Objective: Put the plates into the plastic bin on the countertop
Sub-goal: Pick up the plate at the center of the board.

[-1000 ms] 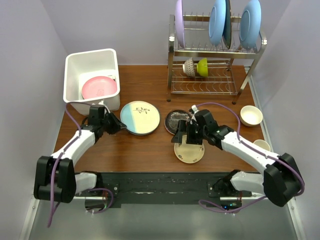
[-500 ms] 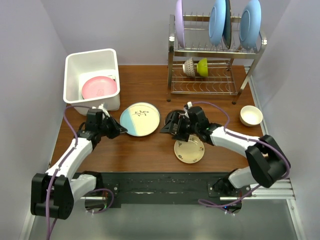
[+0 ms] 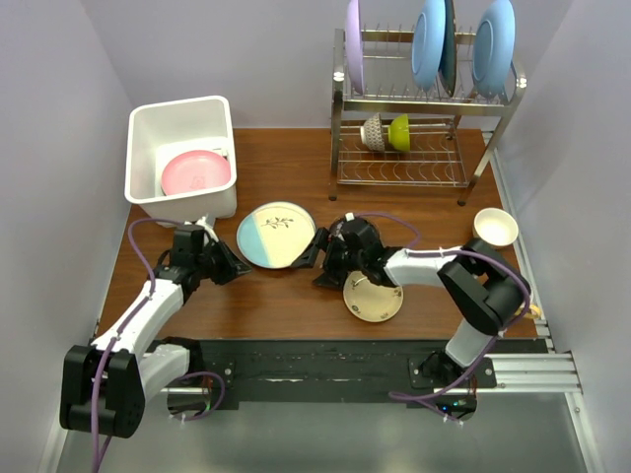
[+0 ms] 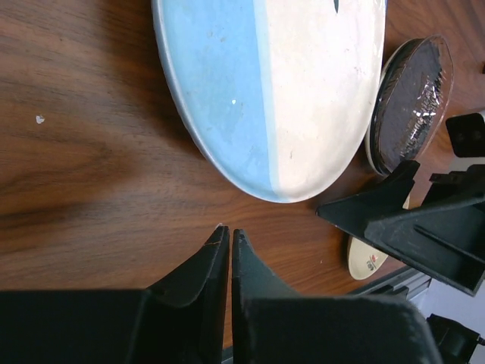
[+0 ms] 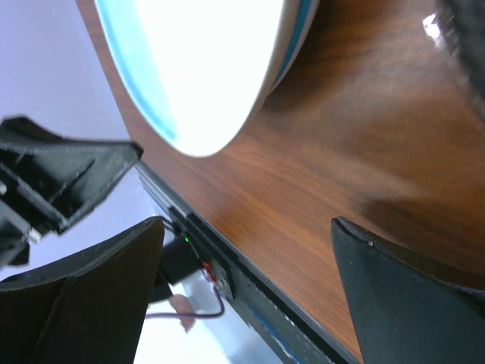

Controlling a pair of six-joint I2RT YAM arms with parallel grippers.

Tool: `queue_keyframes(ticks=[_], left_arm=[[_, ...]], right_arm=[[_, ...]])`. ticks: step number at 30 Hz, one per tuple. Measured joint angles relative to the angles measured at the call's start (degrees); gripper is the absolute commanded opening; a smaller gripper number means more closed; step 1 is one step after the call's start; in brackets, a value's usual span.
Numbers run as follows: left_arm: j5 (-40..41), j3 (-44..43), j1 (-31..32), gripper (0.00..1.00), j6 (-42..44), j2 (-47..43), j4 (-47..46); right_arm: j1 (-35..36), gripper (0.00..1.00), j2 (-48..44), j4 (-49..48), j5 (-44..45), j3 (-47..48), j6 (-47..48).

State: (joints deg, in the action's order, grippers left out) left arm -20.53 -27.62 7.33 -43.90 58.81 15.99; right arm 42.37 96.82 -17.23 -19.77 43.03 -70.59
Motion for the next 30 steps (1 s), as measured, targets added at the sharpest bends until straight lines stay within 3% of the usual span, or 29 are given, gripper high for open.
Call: queue_keyframes(ticks=[11, 18, 30], left_arm=[[0.4, -1.1, 0.2, 0.17, 0.5, 0.9, 0.1], [0.9, -1.2, 0.2, 0.17, 1.6, 0.8, 1.6], [1.5, -1.2, 0.2, 0.17, 2.6, 0.7, 2.6]], right_arm=[[0.0, 0.68, 6.8, -11.0, 2.6, -0.4, -9.9], [0.0, 0.48, 9.6, -10.6, 3.7, 2.8, -11.9], [0.0, 0.04, 9.8, -6.6, 3.9, 4.8, -11.9]])
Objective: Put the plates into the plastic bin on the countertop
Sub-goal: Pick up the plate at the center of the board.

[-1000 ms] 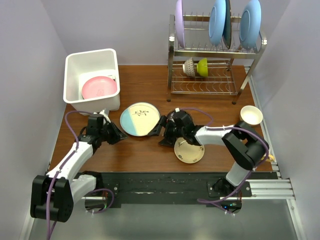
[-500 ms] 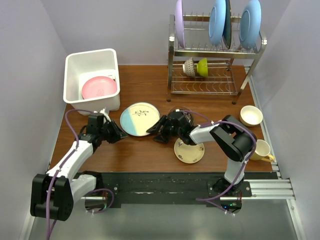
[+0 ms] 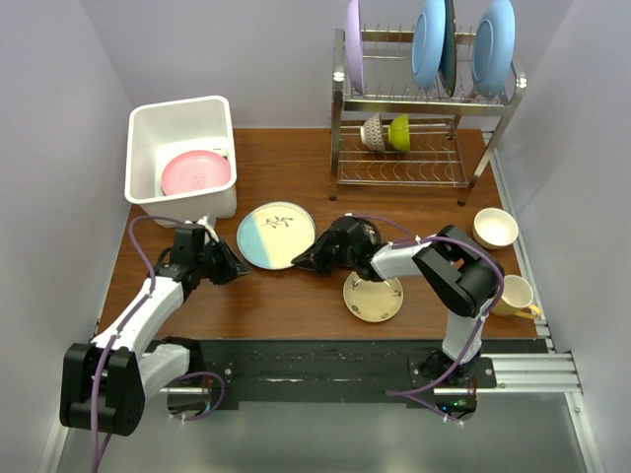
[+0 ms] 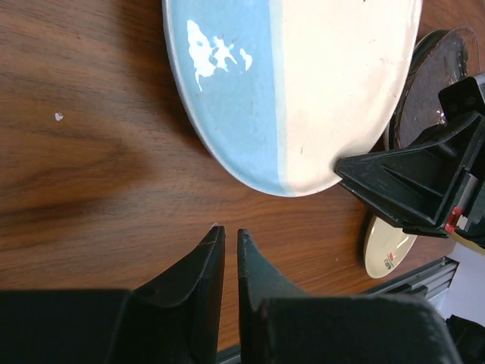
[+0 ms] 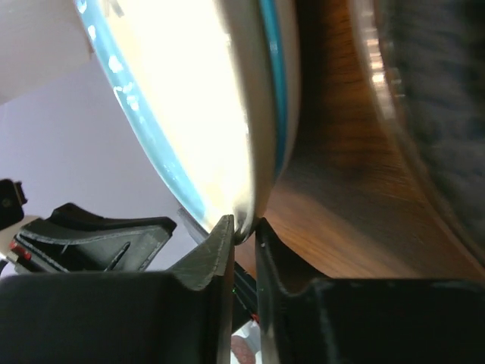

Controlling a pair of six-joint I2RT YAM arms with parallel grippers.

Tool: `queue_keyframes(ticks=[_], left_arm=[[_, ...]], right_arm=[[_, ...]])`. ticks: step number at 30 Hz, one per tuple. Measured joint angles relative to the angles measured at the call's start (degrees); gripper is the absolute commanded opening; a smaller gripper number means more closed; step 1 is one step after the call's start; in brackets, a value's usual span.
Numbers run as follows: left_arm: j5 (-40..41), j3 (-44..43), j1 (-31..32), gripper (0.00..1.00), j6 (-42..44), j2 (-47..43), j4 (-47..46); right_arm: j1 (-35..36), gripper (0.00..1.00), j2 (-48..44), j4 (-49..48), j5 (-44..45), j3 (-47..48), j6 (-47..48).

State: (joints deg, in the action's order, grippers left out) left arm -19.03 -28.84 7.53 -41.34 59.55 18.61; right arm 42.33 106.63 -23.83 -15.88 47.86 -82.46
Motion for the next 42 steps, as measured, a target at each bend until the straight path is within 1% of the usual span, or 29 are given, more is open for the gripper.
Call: queue_keyframes(ticks=[2, 4, 7, 8, 10, 11, 13, 14, 21, 32, 38, 42], left_arm=[[0.0, 0.0, 0.0, 0.17, 0.0, 0.0, 0.1], [0.3, 0.0, 0.0, 0.18, 0.1, -0.1, 0.3], [0.6, 0.0, 0.0, 0.27, 0.2, -0.4, 0.4], [0.7, 0.0, 0.0, 0.33, 0.3, -0.5, 0.4], [0.9, 0.0, 0.0, 0.4, 0.3, -0.6, 0.4], [1.0, 0.0, 0.0, 0.45, 0.4, -0.7, 0.5], [1.1, 0.0, 0.0, 0.51, 0.5, -0.9, 0.5], [1.3, 0.0, 0.0, 0.52, 0.4, -1.1, 0.6], [2.5, 0.0, 0.0, 0.54, 0.4, -2.7, 0.9], [7.3, 1.7, 0.0, 0.54, 0.4, -2.8, 1.7], [8.4, 4.8, 0.0, 0.55, 0.4, -2.6, -0.6], [8.4, 7.0, 0.0, 0.55, -0.1, -2.4, -4.5]], right_arm=[[-0.1, 0.0, 0.0, 1.1, 0.3, 0.0, 0.1], [-0.3, 0.0, 0.0, 1.9, 0.0, 0.1, 0.3], [-0.3, 0.0, -0.2, 2.5, -0.2, 0.3, 1.5], [-0.3, 0.0, -0.2, 2.6, -0.2, 0.4, 1.7], [-0.3, 0.0, -0.4, 3.2, -0.2, 0.5, 2.4], [-0.3, 0.0, -0.6, 3.6, -0.2, 0.6, 2.8], [-0.3, 0.0, -1.0, 5.1, -0.1, 0.9, 4.0], [-0.3, 0.0, -1.4, 5.9, -0.1, 0.9, 4.5], [-0.3, 0.0, -3.3, 10.4, 0.0, 1.0, 7.3], [-0.4, 0.0, -3.3, 9.9, -0.3, 0.6, 7.9], [-0.7, 0.0, -3.3, 9.1, -0.8, 0.2, 7.9], [-0.7, 0.0, -3.3, 8.5, -1.4, -0.2, 7.9]])
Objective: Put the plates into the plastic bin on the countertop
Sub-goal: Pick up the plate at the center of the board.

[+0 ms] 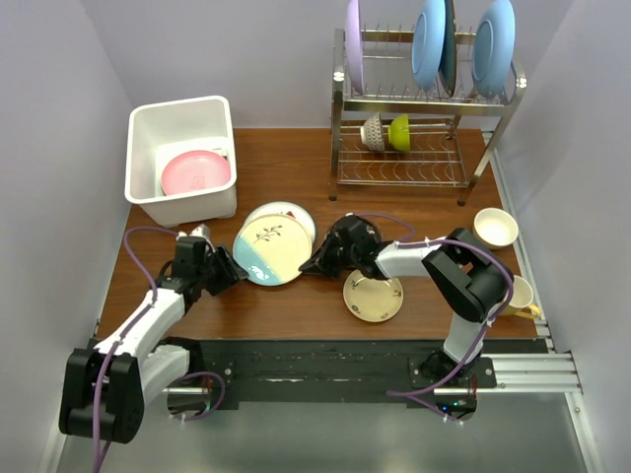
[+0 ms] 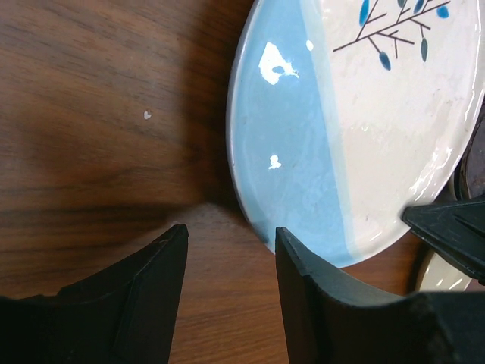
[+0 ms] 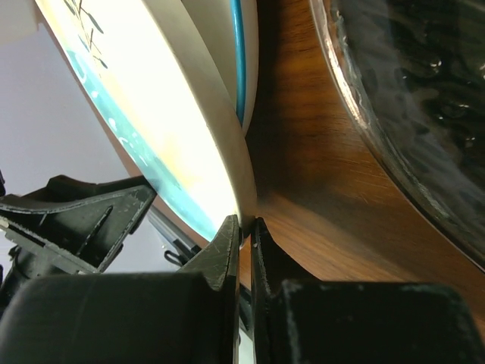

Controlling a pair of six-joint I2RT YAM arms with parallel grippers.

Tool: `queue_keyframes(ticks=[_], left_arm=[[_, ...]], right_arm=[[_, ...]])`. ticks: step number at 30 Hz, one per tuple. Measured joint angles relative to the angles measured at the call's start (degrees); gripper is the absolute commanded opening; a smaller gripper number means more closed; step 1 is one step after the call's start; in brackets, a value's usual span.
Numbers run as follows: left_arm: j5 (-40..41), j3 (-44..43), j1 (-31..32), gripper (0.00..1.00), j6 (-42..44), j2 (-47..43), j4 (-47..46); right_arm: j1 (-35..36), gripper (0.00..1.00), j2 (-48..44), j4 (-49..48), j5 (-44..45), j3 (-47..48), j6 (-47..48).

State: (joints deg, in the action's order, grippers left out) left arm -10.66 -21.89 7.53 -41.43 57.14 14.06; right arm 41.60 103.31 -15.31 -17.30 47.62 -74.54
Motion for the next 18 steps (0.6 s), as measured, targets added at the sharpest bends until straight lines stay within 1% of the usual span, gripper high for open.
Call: queue_keyframes(ticks=[3, 8, 13, 18], left_arm=[[-0.5, 1.6, 0.0, 0.55, -0.9, 0.0, -3.6], [-2.3, 4.3, 0.0, 0.55, -3.0, 1.6, -12.1], [-4.4, 7.5, 0.0, 0.51, -5.4, 4.5, -20.4], [-5.6, 11.8, 0.0, 0.45, -7.8, 4.9, -29.6]], right_arm=[[-0.1, 0.0, 0.0, -0.3, -0.3, -0.2, 0.0], [-0.1, 0.0, 0.0, -0.9, -0.5, -0.5, 0.0], [-0.3, 0.0, 0.0, -2.4, -1.7, -1.4, 0.0], [-0.4, 0.0, 0.0, -2.7, -1.9, -1.6, 0.0]])
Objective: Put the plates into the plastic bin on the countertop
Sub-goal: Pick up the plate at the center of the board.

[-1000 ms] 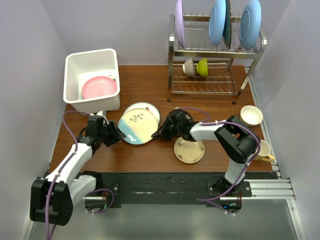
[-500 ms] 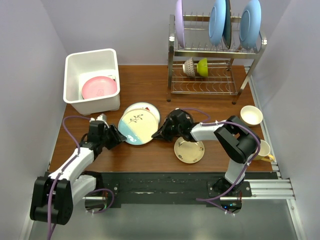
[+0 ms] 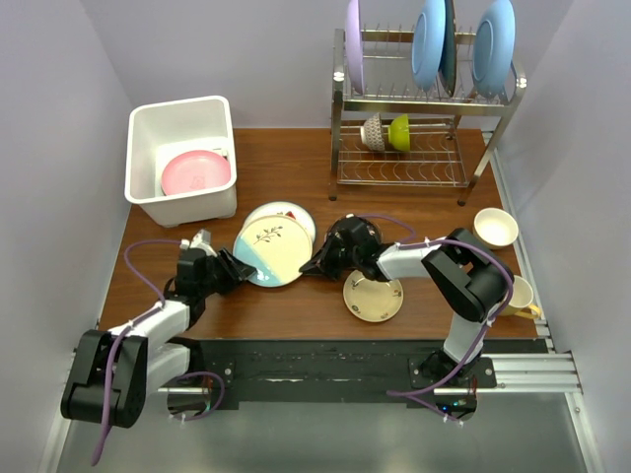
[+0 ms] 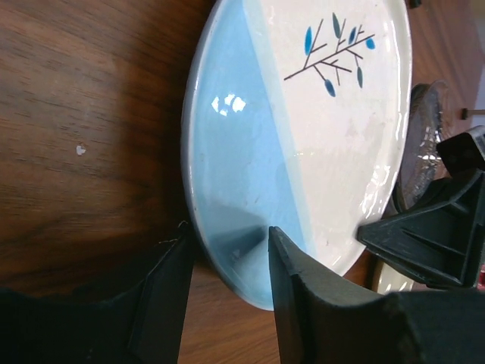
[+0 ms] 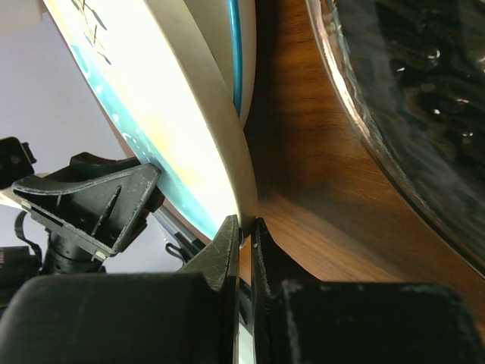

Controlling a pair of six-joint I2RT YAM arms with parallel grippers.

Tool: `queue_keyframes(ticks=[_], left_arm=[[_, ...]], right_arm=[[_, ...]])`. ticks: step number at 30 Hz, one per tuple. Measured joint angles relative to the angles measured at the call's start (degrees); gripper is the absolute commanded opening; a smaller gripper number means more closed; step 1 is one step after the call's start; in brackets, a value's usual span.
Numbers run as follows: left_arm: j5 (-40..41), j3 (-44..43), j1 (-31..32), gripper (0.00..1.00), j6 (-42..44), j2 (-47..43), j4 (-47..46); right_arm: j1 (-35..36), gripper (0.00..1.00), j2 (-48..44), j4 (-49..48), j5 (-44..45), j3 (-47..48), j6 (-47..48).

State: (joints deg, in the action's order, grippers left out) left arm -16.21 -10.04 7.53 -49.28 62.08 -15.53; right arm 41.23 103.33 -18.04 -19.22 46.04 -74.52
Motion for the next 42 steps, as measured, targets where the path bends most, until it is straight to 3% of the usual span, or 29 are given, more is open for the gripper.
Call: queue_keyframes(ticks=[7, 8, 12, 17, 19, 27, 35, 39, 42], left_arm=[[-1.7, 4.6, 0.0, 0.28, -2.5, -0.3, -8.1], [-1.8, 5.0, -0.1, 0.2, -2.8, -0.3, -8.9], [-3.2, 5.4, -0.3, 0.01, -4.3, -0.3, -11.9], [-4.0, 5.4, -0.4, 0.0, -5.4, -0.1, -13.8], [-4.2, 5.4, -0.4, 0.0, -5.4, 0.0, -13.8], [-5.2, 5.3, -0.3, 0.0, -5.0, -2.0, -11.2], [-5.4, 3.7, -0.2, 0.0, -3.5, -5.1, -4.7], [-5.4, 3.0, -0.2, 0.0, -3.2, -5.9, -2.6], [-5.4, 2.6, -0.2, 0.0, -3.1, -6.3, -1.5]], right_arm=[[-0.1, 0.0, 0.4, -1.2, -1.1, -0.3, 0.0], [-0.2, 0.0, 0.5, -1.4, -1.2, -0.4, -0.1], [-0.8, 0.0, 1.0, -1.7, -1.1, -1.3, -0.1], [-1.1, 0.0, 1.4, -1.2, -1.3, -1.4, 0.1], [-1.1, 0.04, 1.4, -1.2, -1.3, -1.4, 0.3], [-0.6, 0.43, 0.7, 0.9, -1.5, -1.3, 3.0], [-0.1, 0.67, -1.2, 2.0, -1.6, -0.6, 5.1], [-0.1, 0.88, -2.6, 3.4, -1.4, -0.1, 6.1], [-0.2, 0.96, -4.9, 4.6, -1.0, -0.1, 7.2]])
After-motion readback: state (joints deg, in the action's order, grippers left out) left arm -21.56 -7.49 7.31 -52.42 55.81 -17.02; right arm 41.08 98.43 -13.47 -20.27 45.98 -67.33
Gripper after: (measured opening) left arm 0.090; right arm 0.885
